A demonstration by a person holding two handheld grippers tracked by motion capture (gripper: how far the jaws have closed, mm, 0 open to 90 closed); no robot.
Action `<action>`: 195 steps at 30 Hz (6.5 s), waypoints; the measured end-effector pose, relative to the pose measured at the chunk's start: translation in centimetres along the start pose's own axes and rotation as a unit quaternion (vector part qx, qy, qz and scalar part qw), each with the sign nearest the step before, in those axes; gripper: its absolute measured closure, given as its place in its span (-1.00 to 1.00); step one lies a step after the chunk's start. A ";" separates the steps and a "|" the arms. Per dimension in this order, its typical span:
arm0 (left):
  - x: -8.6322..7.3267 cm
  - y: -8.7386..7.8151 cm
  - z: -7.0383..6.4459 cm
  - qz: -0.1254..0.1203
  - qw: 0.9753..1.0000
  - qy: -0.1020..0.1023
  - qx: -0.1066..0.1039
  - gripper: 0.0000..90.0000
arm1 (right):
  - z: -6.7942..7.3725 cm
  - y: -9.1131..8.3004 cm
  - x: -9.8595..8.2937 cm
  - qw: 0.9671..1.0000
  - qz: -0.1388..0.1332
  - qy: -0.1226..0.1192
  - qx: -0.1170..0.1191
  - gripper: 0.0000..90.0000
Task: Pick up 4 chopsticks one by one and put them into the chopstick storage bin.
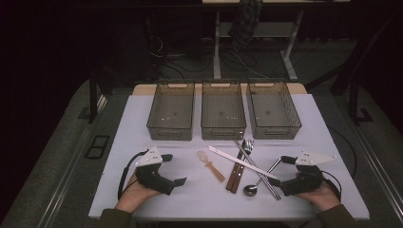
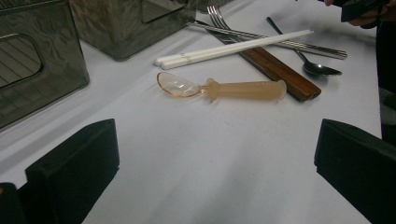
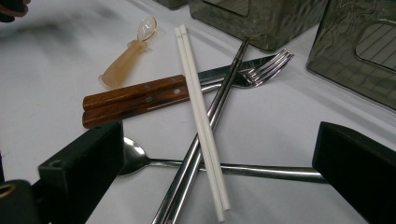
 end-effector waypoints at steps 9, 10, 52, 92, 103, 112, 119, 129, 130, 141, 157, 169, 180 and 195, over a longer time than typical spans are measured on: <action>0.1 0.1 -0.2 -0.002 1.000 0.000 -0.003 -1.00 | 0.0 -0.1 0.1 1.000 0.003 -0.004 0.000 -0.95; 0.1 0.1 -0.2 -0.003 1.000 -0.002 -0.003 -1.00 | 0.0 -0.1 0.1 1.000 0.003 -0.004 0.000 -0.95; 0.0 0.1 -0.5 -0.005 1.000 -0.003 -0.008 -0.99 | 0.6 2.6 1.3 0.992 0.103 -0.044 0.057 0.40; -0.1 0.1 -0.7 -0.002 1.000 -0.004 -0.011 -0.99 | -0.6 2.5 -1.3 0.981 0.174 -0.071 0.045 0.77; -0.1 0.2 -0.7 0.000 1.000 -0.004 -0.012 -0.98 | -1.1 2.6 -1.1 0.981 0.175 -0.072 0.038 0.77; -0.2 0.2 -0.7 0.002 1.000 -0.003 -0.012 -0.98 | -1.9 2.6 -0.8 0.982 0.170 -0.068 0.035 0.85; -0.2 0.3 -0.7 0.003 1.000 -0.003 -0.013 -0.98 | -2.3 2.8 -0.7 0.983 0.168 -0.062 0.033 0.84; -0.2 0.3 -0.7 0.004 1.000 -0.003 -0.014 -0.98 | -2.6 2.9 -0.6 0.985 0.162 -0.055 0.037 0.71; -0.2 0.3 -0.7 0.004 1.000 -0.003 -0.014 -0.98 | -2.5 2.9 -0.5 0.985 0.158 -0.055 0.039 0.67; -0.3 0.3 -0.7 0.005 1.000 -0.004 -0.015 -0.98 | -1.4 2.7 0.9 0.987 0.136 -0.059 0.059 0.59; -0.4 0.4 -0.8 0.006 1.000 -0.006 -0.018 -0.98 | 0.2 6.1 3.4 0.982 0.140 -0.090 0.092 0.70; -0.4 0.3 -0.9 0.006 1.000 -0.003 -0.019 -0.98 | 0.5 7.6 3.1 0.977 0.161 -0.111 0.085 0.74; -0.4 0.4 -0.8 0.008 1.000 -0.003 -0.019 -0.98 | -0.5 7.6 3.2 0.980 0.156 -0.108 0.066 0.74; -0.4 0.3 -0.8 0.007 1.000 -0.003 -0.018 -0.98 | -1.0 8.3 3.0 0.980 0.160 -0.100 0.065 0.77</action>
Point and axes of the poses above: each handheld gripper's, and its own axes: y roughly forward along the jaws, x roughly out of its top, z roughly to its left, the point moved 10 cm from there along y, roughly forward along the jaws, and after that the axes turned 1 degree about -y, right-handed, at the moved point
